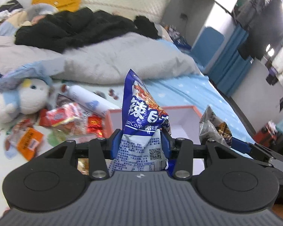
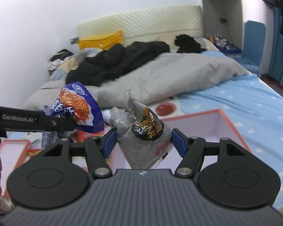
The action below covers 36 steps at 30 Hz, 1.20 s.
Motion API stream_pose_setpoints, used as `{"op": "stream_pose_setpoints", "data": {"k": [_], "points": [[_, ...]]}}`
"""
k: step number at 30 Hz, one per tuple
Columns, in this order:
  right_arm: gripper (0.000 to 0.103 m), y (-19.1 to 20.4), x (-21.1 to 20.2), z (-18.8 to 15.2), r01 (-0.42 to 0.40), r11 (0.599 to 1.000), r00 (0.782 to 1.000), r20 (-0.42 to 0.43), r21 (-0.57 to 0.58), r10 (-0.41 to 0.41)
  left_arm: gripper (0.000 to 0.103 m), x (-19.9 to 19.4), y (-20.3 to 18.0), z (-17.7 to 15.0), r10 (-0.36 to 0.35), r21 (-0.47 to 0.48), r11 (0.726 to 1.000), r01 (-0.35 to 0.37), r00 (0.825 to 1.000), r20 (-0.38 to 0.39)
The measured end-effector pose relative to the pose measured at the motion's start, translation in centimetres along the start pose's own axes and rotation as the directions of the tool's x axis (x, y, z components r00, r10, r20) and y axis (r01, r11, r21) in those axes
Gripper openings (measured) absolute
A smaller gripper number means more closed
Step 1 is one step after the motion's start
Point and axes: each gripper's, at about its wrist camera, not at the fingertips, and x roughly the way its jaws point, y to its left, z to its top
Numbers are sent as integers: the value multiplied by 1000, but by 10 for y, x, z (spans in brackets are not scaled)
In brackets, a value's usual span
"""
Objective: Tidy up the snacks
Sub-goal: 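Carry both packets over the larger white box and open both tools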
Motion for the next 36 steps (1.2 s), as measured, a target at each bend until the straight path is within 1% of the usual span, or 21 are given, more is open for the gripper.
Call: {"op": "stream_pose_setpoints", "data": {"k": [5, 9, 11, 14, 21, 22, 24, 26, 28, 29, 30, 32, 33, 36], "points": [[67, -36, 17, -14, 71, 996, 996, -58, 47, -68, 50, 47, -28, -6, -15, 47, 999, 18, 997, -78], [67, -60, 35, -32, 113, 991, 987, -119, 70, -104, 50, 84, -44, -14, -29, 76, 996, 40, 989, -146], [67, -67, 45, -39, 122, 989, 983, -152, 83, -108, 50, 100, -51, -18, -32, 86, 995, 48, 984, -176], [67, -77, 59, -48, 123, 988, 976, -192, 96, -103, 50, 125, -58, -23, -14, 113, 993, 39, 977, -215], [67, -90, 80, -58, 106, 991, 961, -266, 76, -82, 51, 170, -55, -35, 7, 101, 995, 22, 960, -281], [67, -91, 81, -60, 105, 991, 958, -275, 77, -81, 51, 172, -55, -37, 12, 104, 994, 19, 958, -287], [67, -95, 86, -63, 117, 989, 953, -290, 88, -87, 52, 175, -55, -40, 33, 130, 992, 3, 961, -275], [68, -98, 89, -65, 121, 987, 949, -305, 105, -84, 56, 174, -54, -41, 45, 137, 991, -6, 959, -280], [68, -98, 90, -66, 113, 988, 946, -316, 108, -73, 67, 171, -51, -40, 35, 124, 992, -1, 960, -278], [68, -97, 90, -67, 114, 988, 943, -325, 104, -75, 74, 167, -51, -40, 41, 123, 992, -8, 962, -269], [70, -96, 90, -67, 115, 988, 941, -329, 107, -74, 78, 162, -52, -39, 44, 125, 992, -12, 965, -259], [79, -94, 87, -67, 104, 988, 945, -321, 111, -63, 79, 152, -54, -36, 35, 129, 992, -4, 969, -244], [81, -92, 83, -65, 99, 989, 949, -309, 107, -61, 79, 147, -55, -35, 31, 131, 991, 0, 972, -232], [82, -87, 72, -59, 102, 990, 955, -287, 93, -71, 79, 128, -58, -30, 16, 143, 990, 12, 980, -197]]}}
